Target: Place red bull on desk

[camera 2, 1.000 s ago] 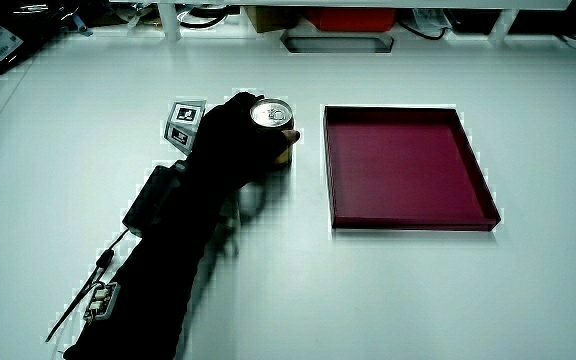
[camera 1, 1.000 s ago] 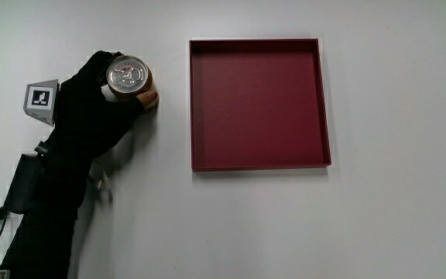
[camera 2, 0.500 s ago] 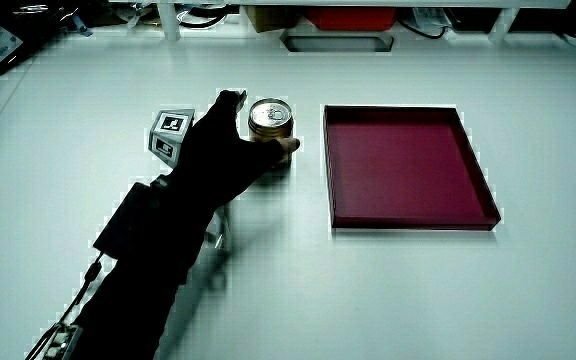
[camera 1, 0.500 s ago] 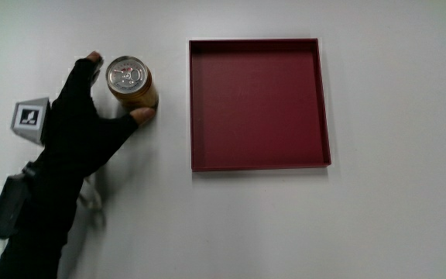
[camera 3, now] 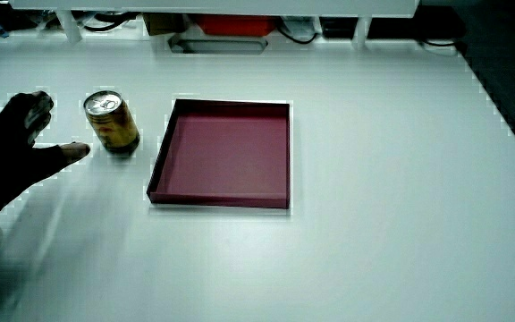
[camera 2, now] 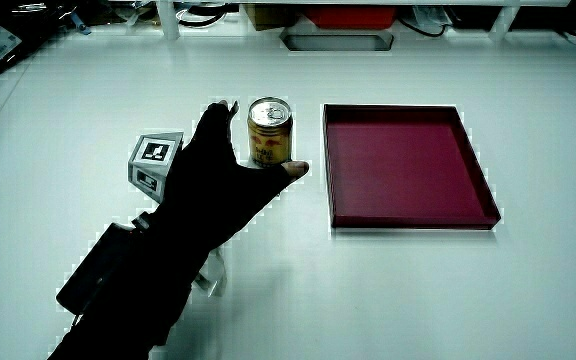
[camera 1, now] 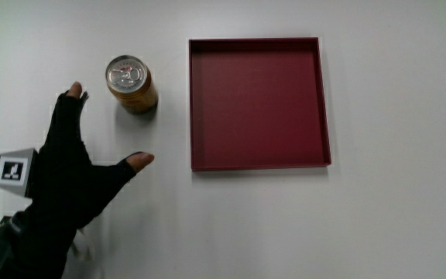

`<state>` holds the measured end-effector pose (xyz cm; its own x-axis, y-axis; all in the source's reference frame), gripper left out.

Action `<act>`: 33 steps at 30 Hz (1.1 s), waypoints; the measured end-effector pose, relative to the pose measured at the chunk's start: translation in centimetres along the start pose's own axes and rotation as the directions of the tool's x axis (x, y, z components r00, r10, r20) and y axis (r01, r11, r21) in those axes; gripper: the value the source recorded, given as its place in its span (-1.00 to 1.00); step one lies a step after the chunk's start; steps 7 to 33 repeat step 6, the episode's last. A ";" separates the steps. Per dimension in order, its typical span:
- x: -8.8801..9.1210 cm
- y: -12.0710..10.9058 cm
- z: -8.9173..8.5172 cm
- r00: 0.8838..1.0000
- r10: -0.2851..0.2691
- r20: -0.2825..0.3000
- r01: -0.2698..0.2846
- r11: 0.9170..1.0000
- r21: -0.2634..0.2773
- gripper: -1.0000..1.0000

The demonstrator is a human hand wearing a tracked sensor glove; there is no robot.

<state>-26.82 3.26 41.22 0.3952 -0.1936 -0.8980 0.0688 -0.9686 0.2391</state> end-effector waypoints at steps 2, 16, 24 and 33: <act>0.4 -0.8 0.0 1.000 0.002 0.026 -0.002 1.000 0.014 -1.00; 1.0 -1.7 -0.1 0.993 -0.006 0.120 0.006 1.000 0.003 -1.00; 1.0 -1.7 -0.1 0.993 -0.006 0.120 0.006 1.000 0.003 -1.00; 1.0 -1.7 -0.1 0.993 -0.006 0.120 0.006 1.000 0.003 -1.00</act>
